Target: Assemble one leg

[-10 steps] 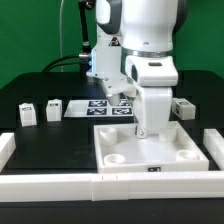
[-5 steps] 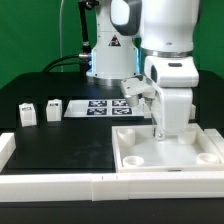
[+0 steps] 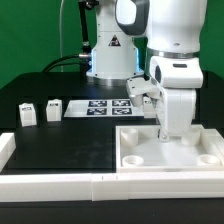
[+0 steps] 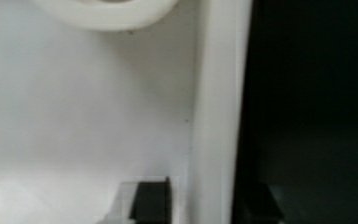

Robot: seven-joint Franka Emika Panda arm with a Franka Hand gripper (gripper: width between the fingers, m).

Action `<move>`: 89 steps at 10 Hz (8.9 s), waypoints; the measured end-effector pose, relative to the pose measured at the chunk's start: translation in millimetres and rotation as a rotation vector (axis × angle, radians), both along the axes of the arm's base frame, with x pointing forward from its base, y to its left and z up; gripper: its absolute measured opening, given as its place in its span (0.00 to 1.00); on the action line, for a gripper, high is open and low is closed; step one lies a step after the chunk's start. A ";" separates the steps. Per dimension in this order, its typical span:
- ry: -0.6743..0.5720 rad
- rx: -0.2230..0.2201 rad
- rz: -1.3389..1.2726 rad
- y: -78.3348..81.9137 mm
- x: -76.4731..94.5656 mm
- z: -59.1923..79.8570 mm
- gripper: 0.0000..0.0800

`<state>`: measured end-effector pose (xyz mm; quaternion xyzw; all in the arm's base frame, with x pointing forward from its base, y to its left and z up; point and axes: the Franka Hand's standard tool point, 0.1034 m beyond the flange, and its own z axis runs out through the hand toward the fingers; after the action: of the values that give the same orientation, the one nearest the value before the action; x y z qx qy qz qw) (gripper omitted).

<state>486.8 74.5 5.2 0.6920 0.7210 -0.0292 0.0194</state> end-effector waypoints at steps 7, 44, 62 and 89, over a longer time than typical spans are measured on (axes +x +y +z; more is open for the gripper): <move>0.000 0.000 0.000 0.0 -0.2 -0.1 0.81; 0.472 -0.583 -1.317 66.3 -98.1 24.9 0.81; 0.485 -0.589 -1.296 62.5 -134.5 5.2 0.36; -0.263 0.343 -1.225 46.0 60.2 108.5 0.36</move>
Offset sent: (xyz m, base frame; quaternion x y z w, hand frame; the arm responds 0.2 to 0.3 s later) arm 0.0000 0.0000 0.0000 0.0000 0.0000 0.0000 1.0000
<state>547.0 120.4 113.7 0.9690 0.1819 0.1656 -0.0232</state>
